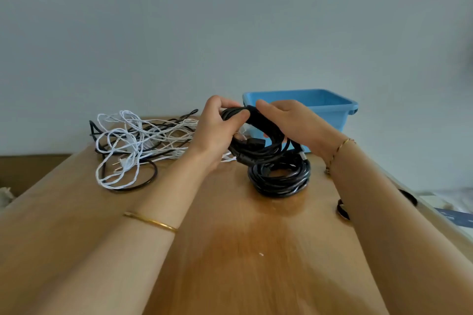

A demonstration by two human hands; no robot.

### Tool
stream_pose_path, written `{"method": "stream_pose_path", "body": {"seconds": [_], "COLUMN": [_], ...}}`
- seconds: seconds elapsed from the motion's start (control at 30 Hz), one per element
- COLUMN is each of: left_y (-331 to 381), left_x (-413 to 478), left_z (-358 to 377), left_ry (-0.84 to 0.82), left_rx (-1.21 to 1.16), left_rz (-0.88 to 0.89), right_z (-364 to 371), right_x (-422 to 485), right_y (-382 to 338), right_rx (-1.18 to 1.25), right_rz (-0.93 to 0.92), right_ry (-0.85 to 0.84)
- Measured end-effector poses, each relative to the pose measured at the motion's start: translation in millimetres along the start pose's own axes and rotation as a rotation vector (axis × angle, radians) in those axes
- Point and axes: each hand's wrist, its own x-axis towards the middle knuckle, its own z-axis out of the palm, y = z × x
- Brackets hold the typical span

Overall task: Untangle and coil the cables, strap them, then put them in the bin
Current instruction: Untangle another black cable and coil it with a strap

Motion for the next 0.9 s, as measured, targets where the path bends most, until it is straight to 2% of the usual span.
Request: {"method": "stream_pose_path", "body": {"seconds": [0.07, 0.13, 0.23, 0.3, 0.37, 0.47, 0.57, 0.63, 0.7, 0.8, 0.9], "left_y": [-5.6, -10.2, -11.2, -15.9, -26.4, -43.4, -65.7, -76.2, -80.4, -77.4, -71.0], "left_x": [2.2, 2.0, 0.9, 4.8, 10.1, 11.6, 9.4, 4.0, -2.5, -10.4, -9.9], "left_z": [14.4, 29.1, 39.1, 30.3, 8.6, -34.9, -79.1, -103.9, -121.8, -133.8, -139.2], "left_ry": [0.012, -0.006, -0.115, -0.148, -0.05, 0.132, 0.225, 0.225, 0.154, 0.054, 0.028], "left_rx": [-0.101, -0.227, -0.272, -0.046, 0.247, 0.565, 0.935, 1.158, 1.299, 1.303, 1.25], "left_rz": [-0.118, -0.237, -0.369, -0.357, -0.289, -0.223, -0.29, -0.379, -0.431, -0.387, -0.341], "right_z": [-7.1, -10.6, -15.8, -14.8, -8.4, 1.6, 2.6, 9.2, 26.4, 63.2, 96.1], "right_x": [-6.8, -8.5, -5.5, -2.0, 0.0, -0.7, -7.3, -7.9, -4.8, 5.3, 21.4], "right_y": [16.7, 32.2, 43.2, 49.0, 55.5, 55.2, 33.5, 16.8, 0.9, -15.7, -20.9], "right_rx": [0.006, 0.041, 0.039, 0.016, -0.165, -0.537, -0.759, -0.788, -0.742, -0.609, -0.47], "right_rz": [0.039, 0.069, 0.165, 0.258, 0.291, 0.288, 0.25, 0.148, 0.027, -0.096, -0.116], "right_ry": [-0.051, -0.018, 0.029, -0.002, -0.005, 0.094, 0.195, 0.26, 0.271, 0.158, 0.026]}}
